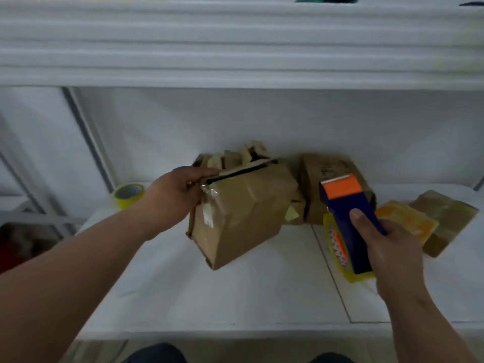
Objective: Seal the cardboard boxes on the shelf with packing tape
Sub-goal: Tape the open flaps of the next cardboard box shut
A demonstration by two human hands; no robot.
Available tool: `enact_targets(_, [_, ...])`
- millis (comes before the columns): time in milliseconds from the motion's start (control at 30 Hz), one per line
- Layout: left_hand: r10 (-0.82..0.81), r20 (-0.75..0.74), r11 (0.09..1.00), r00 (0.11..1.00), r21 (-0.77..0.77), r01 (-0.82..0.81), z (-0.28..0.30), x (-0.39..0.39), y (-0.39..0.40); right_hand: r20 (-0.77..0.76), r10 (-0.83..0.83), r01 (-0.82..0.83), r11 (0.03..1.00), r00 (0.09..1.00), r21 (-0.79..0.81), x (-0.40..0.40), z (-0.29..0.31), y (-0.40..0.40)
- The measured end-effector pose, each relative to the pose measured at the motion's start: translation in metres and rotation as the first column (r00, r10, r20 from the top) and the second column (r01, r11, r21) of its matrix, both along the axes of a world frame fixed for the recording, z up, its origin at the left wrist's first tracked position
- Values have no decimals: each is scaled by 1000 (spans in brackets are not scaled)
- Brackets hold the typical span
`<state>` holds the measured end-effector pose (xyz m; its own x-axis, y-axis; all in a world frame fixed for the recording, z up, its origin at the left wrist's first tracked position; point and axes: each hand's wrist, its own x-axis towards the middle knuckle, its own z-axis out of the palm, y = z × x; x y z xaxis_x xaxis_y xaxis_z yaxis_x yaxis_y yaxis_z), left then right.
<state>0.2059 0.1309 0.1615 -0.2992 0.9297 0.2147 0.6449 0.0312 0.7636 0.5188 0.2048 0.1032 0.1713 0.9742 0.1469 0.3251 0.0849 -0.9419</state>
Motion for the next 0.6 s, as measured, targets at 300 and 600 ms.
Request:
enact_targets(300, [56,102,944,993,-329,-20,-50,-83,-98,115,232,-223,971,966,-80,-73,-3,-53])
enact_targets(600, [-100,-141,866,985,-500,16,-65,-85,-96,260,334,-311,942,906,-124,-113,-7,-62])
